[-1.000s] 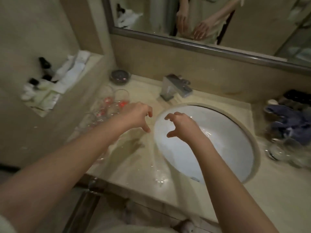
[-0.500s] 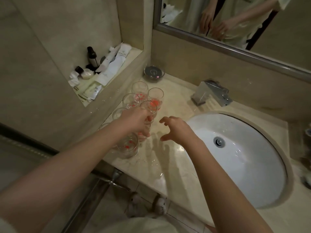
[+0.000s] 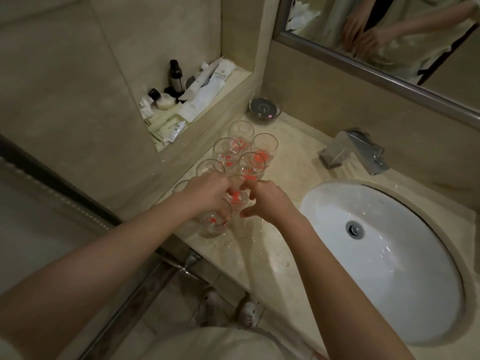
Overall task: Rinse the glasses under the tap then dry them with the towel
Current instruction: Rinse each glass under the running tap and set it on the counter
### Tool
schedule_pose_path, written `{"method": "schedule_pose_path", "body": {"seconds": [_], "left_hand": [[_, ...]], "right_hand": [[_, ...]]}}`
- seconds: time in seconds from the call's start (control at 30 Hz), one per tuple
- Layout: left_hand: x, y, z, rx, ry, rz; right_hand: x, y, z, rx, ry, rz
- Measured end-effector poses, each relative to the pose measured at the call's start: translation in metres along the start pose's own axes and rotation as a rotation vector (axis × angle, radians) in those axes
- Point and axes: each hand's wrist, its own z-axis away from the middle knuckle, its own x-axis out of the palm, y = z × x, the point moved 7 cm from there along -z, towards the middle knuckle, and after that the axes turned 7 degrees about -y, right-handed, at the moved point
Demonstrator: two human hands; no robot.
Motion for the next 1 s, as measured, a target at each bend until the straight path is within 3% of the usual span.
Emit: {"method": "schedule_pose_path", "body": {"seconds": [0.33,0.53,0.63,0.8,1.0], "left_hand": [[0.024,-0.012,0.004,0.025,0.023,-0.025],[0.039,-0.012,0.003,0.006,-0.02,-0.208],[0.04,-0.01,0.002,0.023,0.03,-0.264],[0.038,-0.01,0.005,0.054,0.08,-0.206],[0.047,0.021,0.006,0.164,0.013,-0.023]], "right_hand": [[0.014,-0.02,-0.003,-0.022,-0.003,-0.036],[0.016,-0.019,-0.004,-0.012,-0.013,-0.023],[0.017,-0.02,-0.003,-0.023,-0.026,-0.028],[0.019,-0.016,0.002,-0.032,-0.074,-0.109],[0.004,0.011,0.022,-0.002,-0.104,-0.387]]}}
